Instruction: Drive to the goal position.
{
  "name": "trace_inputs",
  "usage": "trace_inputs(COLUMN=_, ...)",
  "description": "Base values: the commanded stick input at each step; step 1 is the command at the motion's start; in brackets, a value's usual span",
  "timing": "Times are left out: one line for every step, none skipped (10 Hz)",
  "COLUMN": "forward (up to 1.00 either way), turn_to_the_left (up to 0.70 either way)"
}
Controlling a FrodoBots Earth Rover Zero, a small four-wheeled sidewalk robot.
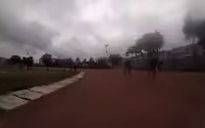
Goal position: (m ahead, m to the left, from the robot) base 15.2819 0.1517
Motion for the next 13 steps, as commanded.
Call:
trace_inputs(forward=0.7, turn_to_the_left=0.0)
trace_inputs(forward=0.7, turn_to_the_left=0.0)
trace_inputs(forward=0.7, turn_to_the_left=0.0)
trace_inputs(forward=0.7, turn_to_the_left=0.0)
trace_inputs(forward=0.7, turn_to_the_left=0.0)
trace_inputs(forward=0.7, turn_to_the_left=0.0)
trace_inputs(forward=0.7, turn_to_the_left=0.0)
trace_inputs(forward=0.7, turn_to_the_left=0.0)
trace_inputs(forward=0.7, turn_to_the_left=0.02)
trace_inputs(forward=0.7, turn_to_the_left=0.05)
trace_inputs(forward=0.7, turn_to_the_left=0.07)
trace_inputs(forward=0.7, turn_to_the_left=0.06)
trace_inputs(forward=0.7, turn_to_the_left=0.04)
